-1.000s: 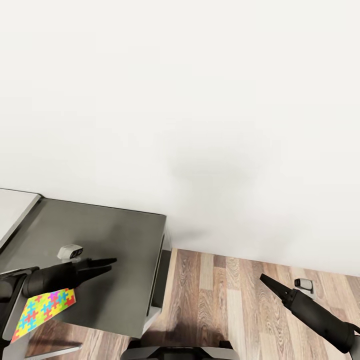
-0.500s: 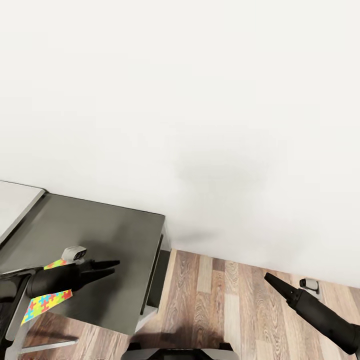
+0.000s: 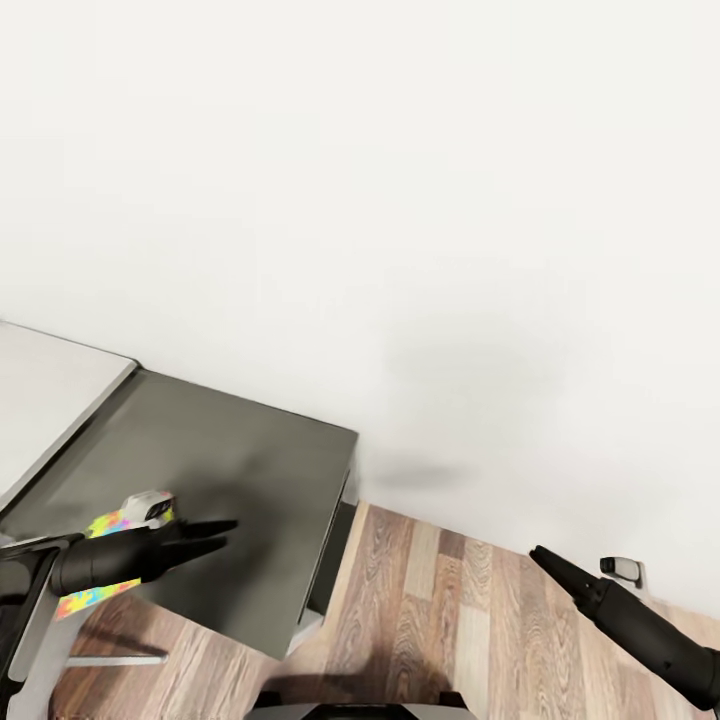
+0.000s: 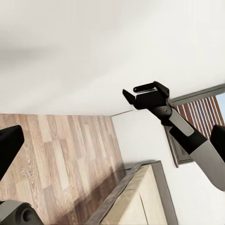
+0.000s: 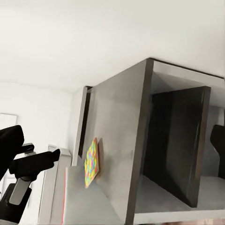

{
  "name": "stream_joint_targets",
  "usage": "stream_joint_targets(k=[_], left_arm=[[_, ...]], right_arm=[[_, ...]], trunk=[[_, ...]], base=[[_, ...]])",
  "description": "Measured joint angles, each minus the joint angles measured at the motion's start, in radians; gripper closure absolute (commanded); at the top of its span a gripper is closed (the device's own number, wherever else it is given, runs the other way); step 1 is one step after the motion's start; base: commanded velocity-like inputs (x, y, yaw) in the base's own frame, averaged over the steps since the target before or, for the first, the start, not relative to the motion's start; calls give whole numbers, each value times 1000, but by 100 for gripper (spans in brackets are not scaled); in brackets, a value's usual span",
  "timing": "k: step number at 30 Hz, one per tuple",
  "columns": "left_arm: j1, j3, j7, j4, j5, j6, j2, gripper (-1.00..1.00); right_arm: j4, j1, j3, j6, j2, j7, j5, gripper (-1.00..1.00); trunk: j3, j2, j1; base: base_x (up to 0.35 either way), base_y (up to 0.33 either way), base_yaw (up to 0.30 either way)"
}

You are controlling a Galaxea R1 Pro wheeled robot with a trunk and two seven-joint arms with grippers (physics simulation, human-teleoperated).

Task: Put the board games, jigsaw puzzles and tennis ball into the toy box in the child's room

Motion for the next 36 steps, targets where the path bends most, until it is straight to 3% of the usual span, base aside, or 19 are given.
stream_joint_targets(k=[19,21,24,29,36], left_arm=[[0,-1,0,-8,14,-20,1,-100],[0,-2,0,-10,49,-41,2,-100],[-1,-4,0,-12,151,-54,4,-100],[-12,-5,0,-14,239,-25,27,-100],[-52,-3,0,-17,291,9,87,-100]], right_arm=[[1,0,-19,0,1,7,2,-100],[0,0,-19,0,1,7,2,-100],[0,0,-19,0,1,8,1,-100],[0,0,-19,0,1,13,1,-100],[0,0,-20,-1,1,37,7,-100]], trunk=[[20,0,0],[22,0,0],[25,0,0],[31,0,0],[38,0,0]], base=[[0,0,238],[0,0,238],[0,0,238],[0,0,238],[0,0,238]])
